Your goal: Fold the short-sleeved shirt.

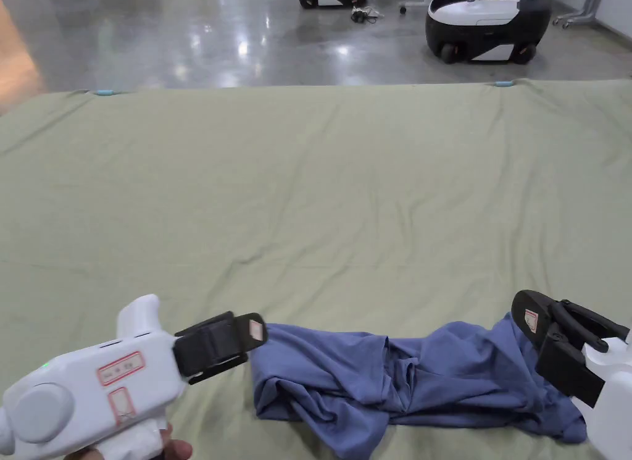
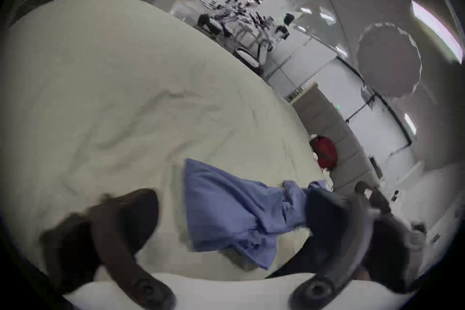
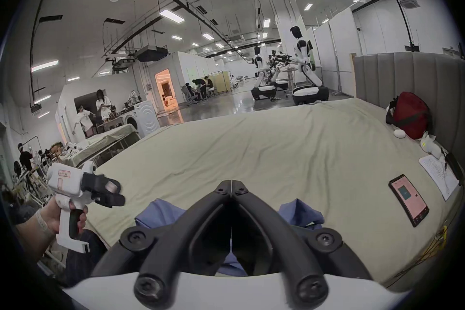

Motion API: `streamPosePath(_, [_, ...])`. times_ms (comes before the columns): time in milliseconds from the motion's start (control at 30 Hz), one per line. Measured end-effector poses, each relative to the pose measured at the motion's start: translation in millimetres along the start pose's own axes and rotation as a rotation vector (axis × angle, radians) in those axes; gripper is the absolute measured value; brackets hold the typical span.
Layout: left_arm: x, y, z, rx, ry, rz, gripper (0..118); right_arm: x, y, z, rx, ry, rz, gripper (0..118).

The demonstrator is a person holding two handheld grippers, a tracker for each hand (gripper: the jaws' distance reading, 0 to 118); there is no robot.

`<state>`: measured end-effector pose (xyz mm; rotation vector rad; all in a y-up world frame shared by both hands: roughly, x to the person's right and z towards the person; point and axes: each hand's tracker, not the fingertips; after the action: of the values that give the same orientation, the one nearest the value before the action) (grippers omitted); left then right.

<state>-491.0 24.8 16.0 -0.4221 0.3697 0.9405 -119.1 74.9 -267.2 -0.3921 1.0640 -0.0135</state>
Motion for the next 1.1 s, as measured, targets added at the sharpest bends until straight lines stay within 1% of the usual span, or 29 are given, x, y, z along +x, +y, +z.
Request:
streamPosePath(33, [-17.7,0.9,1.9,0.014,-0.04,0.074,117,-0.9,-0.1,-1.7,-0.003,0.002,0.008,3])
streamPosePath(100, [-40.5,-7.3,-4.5,-0.056,-0.11,0.205,117,-1.5,-0.6,-5.4,-0.01,0.002,0.012,3])
streamPosePath(167, [-59.0,-23.6,-23.9,-0.131,-0.246,0.294,117,-1.9,-1.4,-8.3,-0.018,0.006,0.0,3])
streamPosePath(233, [-68.6,-43.9,-57.5,-0.225,-0.339,0.415,117,-4.5,-1.9,-9.3,-0.021,0.009,-0.005,3])
streamPosePath(267, [-70.1,-53.4,-67.2,-0.201,-0.399,0.436,117,-5.8,-1.8,-9.3,-0.023,0.011,-0.003,3])
streamPosePath(300, [-67.6,-60.6,-72.1,-0.126,-0.501,0.424,117,-7.9,-1.6,-9.1,-0.025,0.012,0.003,3])
streamPosePath(333, [-62.5,-62.2,-83.0,-0.132,-0.54,0.418,116,-9.5,-1.1,-8.7,-0.028,0.013,0.01,3])
streamPosePath(400, [-52.2,-63.9,-97.4,-0.13,-0.492,0.417,114,-11.3,-0.2,-6.6,-0.029,0.013,0.024,3])
streamPosePath(433, [-48.7,-63.6,-101.8,-0.108,-0.475,0.414,106,-12.0,0.8,-5.3,-0.028,0.005,0.034,3])
streamPosePath(467, [-46.5,-63.4,-103.4,-0.09,-0.422,0.419,79,-11.6,1.9,-4.0,-0.027,0.001,0.036,3])
streamPosePath(500, [-47.9,-64.2,-105.4,-0.107,-0.33,0.434,22,-10.6,3.0,-2.5,-0.026,-0.001,0.036,3])
streamPosePath(533, [-51.5,-68.3,-109.2,-0.142,-0.207,0.442,19,-9.0,3.6,-0.5,-0.022,-0.006,0.034,3])
streamPosePath(567, [-58.5,-72.2,-107.8,-0.133,-0.197,0.454,19,-7.7,4.3,0.9,-0.018,-0.01,0.031,3])
streamPosePath(600, [-48.6,-58.5,-104.3,-0.114,-0.33,0.457,19,-6.9,4.6,1.4,-0.018,-0.013,0.029,3])
streamPosePath(633, [-39.8,-53.5,-94.7,-0.118,-0.233,0.43,19,-6.3,4.8,1.8,-0.018,-0.018,0.029,3])
streamPosePath(667, [-30.7,-47.9,-83.8,-0.114,-0.149,0.366,19,-6.0,5.2,2.5,-0.018,-0.022,0.032,3])
streamPosePath(700, [-27.8,-43.2,-74.9,-0.104,-0.132,0.318,19,-5.7,5.2,2.7,-0.018,-0.024,0.032,3])
streamPosePath(733, [-8.9,-38.7,-56.9,-0.082,-0.076,0.268,19,-5.1,5.2,2.3,-0.02,-0.023,0.03,3])
streamPosePath(767, [-6.9,-30.9,-42.5,-0.064,0.008,0.219,19,-4.9,4.8,1.4,-0.021,-0.021,0.026,3])
streamPosePath(833, [-8.1,-18.0,-16.5,-0.007,0.083,0.179,19,-5.8,2.6,-1.0,-0.021,-0.018,0.026,3])
streamPosePath(867, [-47.6,-4.1,-16.0,0.009,0.148,0.145,19,-6.5,1.7,-2.3,-0.022,-0.014,0.022,3])
streamPosePath(900, [-41.4,-0.6,-10.7,0.015,0.212,0.084,19,-7.1,0.8,-3.3,-0.025,-0.007,0.017,3])
streamPosePath(967, [-9.4,0.2,-6.7,0.015,0.351,-0.097,19,-9.7,-1.8,-5.6,-0.031,0.0,0.013,3])
streamPosePath(1000, [13.3,-0.7,-10.1,0.011,0.396,-0.18,19,-11.1,-2.9,-6.1,-0.035,0.0,0.015,3])
streamPosePath(1067, [63.3,-16.9,-23.5,0.029,0.399,-0.356,19,-11.3,-6.0,-5.9,-0.039,0.005,0.014,3])
streamPosePath(1100, [83.1,-24.1,-30.9,0.041,0.378,-0.399,19,-11.1,-6.6,-5.4,-0.039,0.005,0.009,3])
